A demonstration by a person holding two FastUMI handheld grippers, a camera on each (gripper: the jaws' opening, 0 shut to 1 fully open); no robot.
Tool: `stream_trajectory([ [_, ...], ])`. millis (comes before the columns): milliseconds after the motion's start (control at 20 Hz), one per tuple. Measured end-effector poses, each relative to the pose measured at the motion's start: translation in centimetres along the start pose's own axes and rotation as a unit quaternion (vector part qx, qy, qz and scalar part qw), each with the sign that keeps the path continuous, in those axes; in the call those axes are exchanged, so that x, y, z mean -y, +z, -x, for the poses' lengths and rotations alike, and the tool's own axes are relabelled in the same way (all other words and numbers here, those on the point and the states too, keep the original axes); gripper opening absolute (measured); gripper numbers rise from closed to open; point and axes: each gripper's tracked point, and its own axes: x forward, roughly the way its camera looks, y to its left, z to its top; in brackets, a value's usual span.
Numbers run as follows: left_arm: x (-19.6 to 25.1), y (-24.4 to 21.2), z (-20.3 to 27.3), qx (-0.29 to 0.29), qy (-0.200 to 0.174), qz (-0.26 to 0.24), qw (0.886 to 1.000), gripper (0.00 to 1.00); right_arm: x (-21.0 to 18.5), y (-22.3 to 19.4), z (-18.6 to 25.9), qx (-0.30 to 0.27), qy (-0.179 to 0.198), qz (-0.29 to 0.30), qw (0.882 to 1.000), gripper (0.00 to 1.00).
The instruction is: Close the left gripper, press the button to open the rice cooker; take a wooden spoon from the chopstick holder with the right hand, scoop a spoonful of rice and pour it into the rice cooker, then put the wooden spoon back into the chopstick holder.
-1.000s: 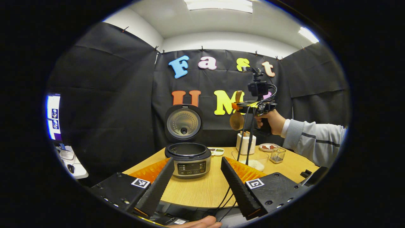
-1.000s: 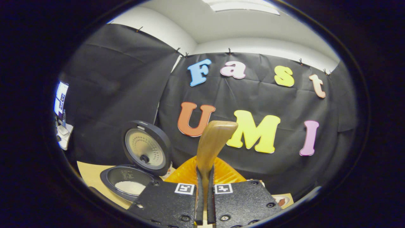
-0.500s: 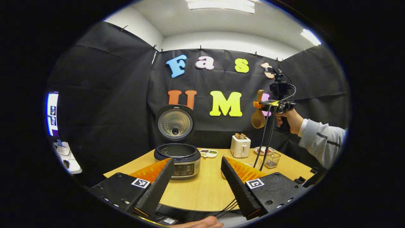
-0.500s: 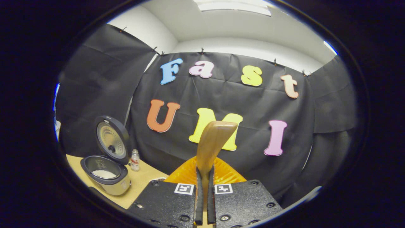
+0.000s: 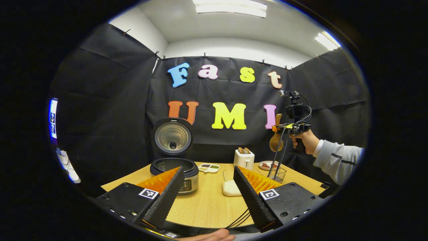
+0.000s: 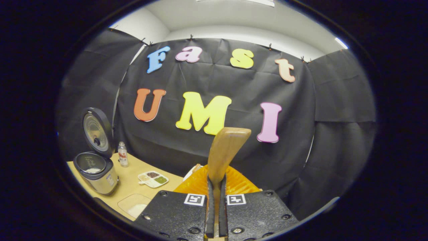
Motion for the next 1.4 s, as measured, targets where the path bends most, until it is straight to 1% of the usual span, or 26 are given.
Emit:
stream_trajectory([
  [300,1.0,-2.1,-1.4,-0.027,-0.012,-0.004,1.0,0.94,3.5,-4.8,-1.2,-0.041,-0.033,-0.03,0.998,0.12],
  [400,1.1,-2.7,-1.9,-0.033,-0.012,-0.003,0.999,0.95,3.8,-5.8,-1.4,-0.039,-0.035,-0.027,0.998,0.12],
  [500,1.7,-3.2,-2.5,-0.038,-0.024,0.0,0.999,0.95,4.3,-6.8,-1.8,-0.041,-0.041,-0.02,0.998,0.12],
  [600,1.9,-3.9,-3.0,-0.041,-0.034,0.005,0.999,0.95,4.3,-8.1,-2.2,-0.046,-0.037,-0.022,0.998,0.12],
  [750,1.5,-4.7,-4.0,-0.047,-0.033,0.015,0.998,0.95,4.9,-10.8,-2.9,-0.069,-0.042,-0.025,0.996,0.12],
  [900,1.5,-5.2,-4.7,-0.055,-0.032,0.017,0.998,0.95,5.4,-12.8,-3.4,-0.085,-0.036,-0.037,0.995,0.12],
  [950,1.4,-5.4,-4.8,-0.057,-0.031,0.016,0.998,0.95,5.3,-13.5,-3.5,-0.092,-0.025,-0.043,0.995,0.13],
  [1000,1.3,-5.5,-5.0,-0.059,-0.028,0.015,0.998,0.95,5.0,-14.0,-3.9,-0.099,-0.006,-0.054,0.994,0.15],
  [1050,1.2,-5.7,-5.3,-0.061,-0.027,0.017,0.998,0.95,5.1,-13.9,-4.0,-0.095,0.002,-0.061,0.994,0.17],
  [1100,1.2,-5.8,-5.4,-0.063,-0.029,0.02,0.997,0.95,5.5,-14.4,-4.3,-0.099,0.006,-0.068,0.993,0.31],
  [1150,1.2,-5.9,-5.4,-0.065,-0.029,0.024,0.997,0.95,5.9,-15.0,-4.8,-0.108,0.002,-0.07,0.992,0.36],
  [1200,1.2,-6.1,-5.5,-0.066,-0.029,0.026,0.997,0.94,6.7,-15.5,-4.6,-0.11,-0.01,-0.072,0.991,0.48],
  [1250,1.0,-6.1,-5.6,-0.067,-0.029,0.027,0.997,0.94,7.7,-15.3,-4.7,-0.103,-0.024,-0.07,0.992,0.48],
  [1300,1.0,-6.3,-5.6,-0.068,-0.029,0.027,0.997,0.94,8.5,-14.7,-4.1,-0.09,-0.033,-0.067,0.993,0.52],
  [1350,1.0,-6.6,-5.7,-0.07,-0.03,0.026,0.997,0.94,8.8,-13.8,-3.8,-0.08,-0.034,-0.061,0.994,0.56],
  [1400,0.9,-6.7,-5.8,-0.073,-0.029,0.024,0.997,0.95,9.0,-13.7,-3.5,-0.075,-0.039,-0.053,0.995,0.78],
])
